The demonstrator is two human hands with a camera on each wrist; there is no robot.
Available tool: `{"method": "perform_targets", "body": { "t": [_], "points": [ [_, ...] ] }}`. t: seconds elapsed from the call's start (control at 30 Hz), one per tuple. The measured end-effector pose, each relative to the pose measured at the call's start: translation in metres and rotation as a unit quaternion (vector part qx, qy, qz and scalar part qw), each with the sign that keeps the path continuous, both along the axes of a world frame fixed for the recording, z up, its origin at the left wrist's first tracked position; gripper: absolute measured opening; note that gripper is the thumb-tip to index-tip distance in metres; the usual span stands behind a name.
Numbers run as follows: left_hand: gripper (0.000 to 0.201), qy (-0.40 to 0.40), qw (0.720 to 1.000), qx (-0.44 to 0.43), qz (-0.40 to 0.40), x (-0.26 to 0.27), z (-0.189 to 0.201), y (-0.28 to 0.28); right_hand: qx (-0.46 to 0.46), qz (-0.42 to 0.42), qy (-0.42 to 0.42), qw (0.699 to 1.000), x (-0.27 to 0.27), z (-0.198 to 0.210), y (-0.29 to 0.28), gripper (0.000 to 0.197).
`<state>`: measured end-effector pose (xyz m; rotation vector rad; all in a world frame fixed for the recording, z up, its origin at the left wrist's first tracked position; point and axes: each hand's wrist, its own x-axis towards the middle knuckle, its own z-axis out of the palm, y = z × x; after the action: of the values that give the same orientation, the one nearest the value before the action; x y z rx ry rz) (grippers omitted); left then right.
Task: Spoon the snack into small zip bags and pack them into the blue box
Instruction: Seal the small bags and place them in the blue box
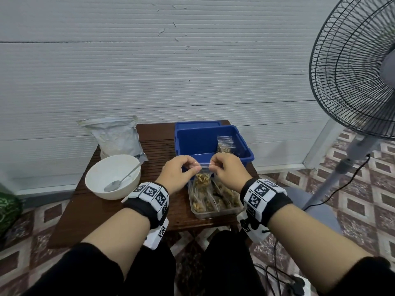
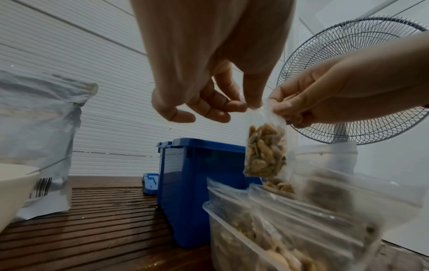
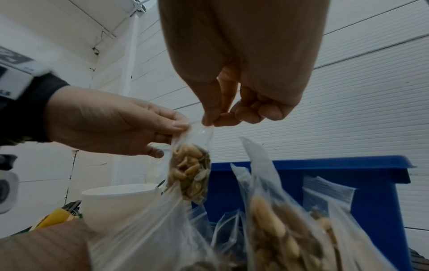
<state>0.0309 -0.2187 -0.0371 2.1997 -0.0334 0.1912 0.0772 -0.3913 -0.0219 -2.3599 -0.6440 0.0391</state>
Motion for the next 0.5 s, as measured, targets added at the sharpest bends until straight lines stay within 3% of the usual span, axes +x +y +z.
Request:
{"method": "perform_targets", "body": {
  "t": [0.2,0.5],
  "points": [
    [0.019,-0.018,0.999,0.033,0.007,0.0031,-0.0006,0.0014,0.012,0.018,-0.009,1.0,0.0001,-0.0009,-0.0014,0.011],
    [0.019,0.0,0.998,-0.062,0.017,-0.0034,0.0044,0.0029,-0.008,0.035,-0.042,0.999,0.0036,-0.0023,-0.0028,0.011]
  ]
}}
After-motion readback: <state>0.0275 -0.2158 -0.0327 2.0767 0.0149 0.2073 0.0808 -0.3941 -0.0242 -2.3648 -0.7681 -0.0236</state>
